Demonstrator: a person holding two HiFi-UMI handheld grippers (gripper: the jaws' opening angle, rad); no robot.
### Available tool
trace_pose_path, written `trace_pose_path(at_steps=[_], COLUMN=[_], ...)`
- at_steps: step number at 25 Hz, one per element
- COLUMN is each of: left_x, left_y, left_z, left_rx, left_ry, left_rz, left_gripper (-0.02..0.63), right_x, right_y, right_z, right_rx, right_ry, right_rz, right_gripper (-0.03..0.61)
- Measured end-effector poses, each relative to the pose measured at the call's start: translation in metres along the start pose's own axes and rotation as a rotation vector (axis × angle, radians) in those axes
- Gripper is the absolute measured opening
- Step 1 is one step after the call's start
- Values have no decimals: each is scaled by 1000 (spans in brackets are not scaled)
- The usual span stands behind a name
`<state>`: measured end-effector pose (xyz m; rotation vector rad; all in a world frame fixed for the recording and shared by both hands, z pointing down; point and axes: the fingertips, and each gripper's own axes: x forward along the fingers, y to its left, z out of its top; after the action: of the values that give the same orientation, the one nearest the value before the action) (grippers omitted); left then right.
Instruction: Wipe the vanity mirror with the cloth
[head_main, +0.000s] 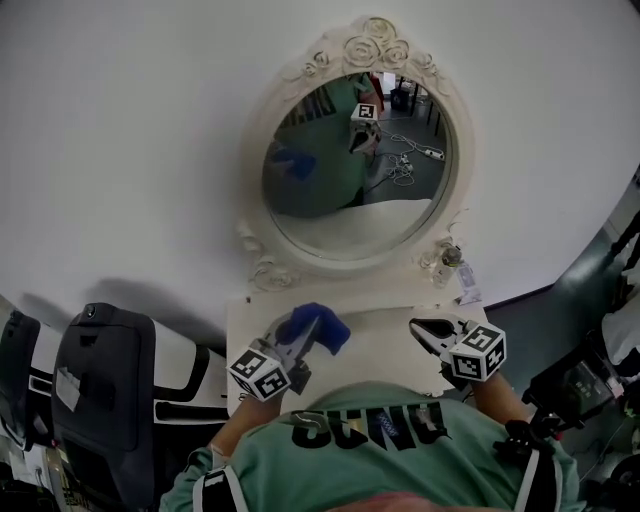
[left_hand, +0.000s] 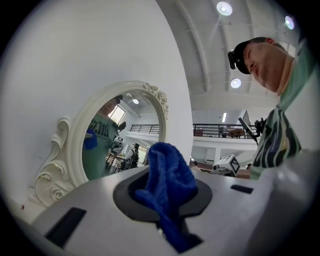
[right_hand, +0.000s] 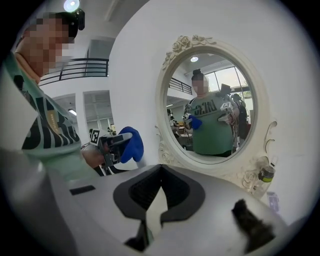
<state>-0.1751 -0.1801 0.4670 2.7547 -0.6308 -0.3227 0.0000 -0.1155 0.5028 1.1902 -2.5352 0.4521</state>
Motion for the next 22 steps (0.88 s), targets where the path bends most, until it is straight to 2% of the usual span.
trace_pose_path(at_steps=[3, 7, 9, 12, 15, 19, 22], left_x=[30, 73, 88, 109, 125, 140, 158], left_y=[11, 24, 21, 18, 17, 13, 10], left_z=[1, 21, 37, 75, 145, 245, 298], left_rx=[34, 108, 173, 293, 514, 899, 1219], left_ry=[-7, -62, -92, -131, -179, -194, -180], left_rz=[57, 191, 240, 317, 420, 618, 784], left_gripper=[57, 57, 57, 57, 58, 57, 58], right_x=[2, -7, -22, -41, -41, -28, -22], right_y=[-38, -92, -111, -136, -144, -135, -123], right_z=[8, 16, 12, 7, 12, 10, 8], right_rx=[-25, -89, -117, -98, -95, -70, -67], right_ry=[0, -13, -24, -41, -66, -91, -78], right_rz=[48, 136, 151, 146, 152, 148, 142], right_gripper=[11, 11, 11, 11, 11, 11, 11])
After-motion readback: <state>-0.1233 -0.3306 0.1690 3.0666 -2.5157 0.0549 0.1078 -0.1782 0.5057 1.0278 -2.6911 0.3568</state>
